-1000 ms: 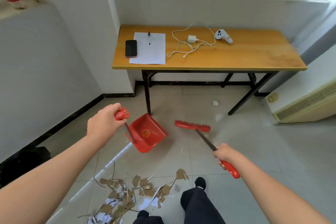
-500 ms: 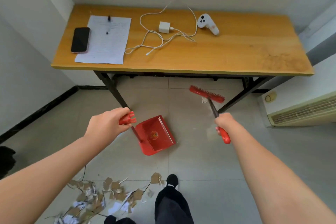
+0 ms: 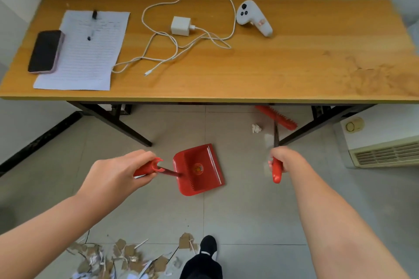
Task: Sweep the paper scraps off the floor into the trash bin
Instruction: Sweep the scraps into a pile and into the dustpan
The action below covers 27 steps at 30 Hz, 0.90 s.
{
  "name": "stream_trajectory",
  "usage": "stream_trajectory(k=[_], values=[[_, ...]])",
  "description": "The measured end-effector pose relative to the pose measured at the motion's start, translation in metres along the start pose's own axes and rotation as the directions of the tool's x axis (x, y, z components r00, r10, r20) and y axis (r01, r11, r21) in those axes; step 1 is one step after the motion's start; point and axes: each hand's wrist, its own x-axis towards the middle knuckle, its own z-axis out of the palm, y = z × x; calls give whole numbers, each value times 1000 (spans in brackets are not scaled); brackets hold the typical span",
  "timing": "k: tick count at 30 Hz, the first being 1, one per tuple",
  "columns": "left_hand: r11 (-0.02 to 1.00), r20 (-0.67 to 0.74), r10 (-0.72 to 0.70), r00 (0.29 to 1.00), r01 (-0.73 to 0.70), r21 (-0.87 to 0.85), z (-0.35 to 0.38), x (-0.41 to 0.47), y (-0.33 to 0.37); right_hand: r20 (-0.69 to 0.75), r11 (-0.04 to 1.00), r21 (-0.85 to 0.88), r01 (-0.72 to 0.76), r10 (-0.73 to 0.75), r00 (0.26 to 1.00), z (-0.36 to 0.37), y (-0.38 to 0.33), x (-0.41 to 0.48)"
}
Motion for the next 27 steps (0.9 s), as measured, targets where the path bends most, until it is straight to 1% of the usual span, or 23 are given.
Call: stream_trajectory(k=[2,4,6,8,10,13,18,24,27], values=[[1000,-11,22,1000,-22,23,10,7,-2,-4,996,-86,-2,2,1000,6,5,11],[999,-19,25,999,-25,21,16,13,-4,-8,985,-169,31,-33,999,15,15,16],[999,-30,25,999,-25,27,21,15,-8,1,962,-260,77,-80,997,26,26,5],[999,-39,29,999,-27,45,22,14,-16,40,942,-314,115,-108,993,36,41,-9],[998,-36,19,999,-17,56,20,7,-25,82,926,-362,111,-87,993,52,60,-29],[999,-34,-15,999,16,46,11,-18,-42,108,880,-463,107,-63,992,87,98,-70],[999,-37,-50,998,50,-9,-12,-88,-86,108,878,-467,109,-66,992,160,186,-144],[1000,-80,12,997,-14,-16,-38,-186,-156,110,845,-529,79,-24,994,260,278,-228],[1000,-80,21,997,-21,0,-48,-233,-197,129,869,-492,59,6,992,305,303,-266]])
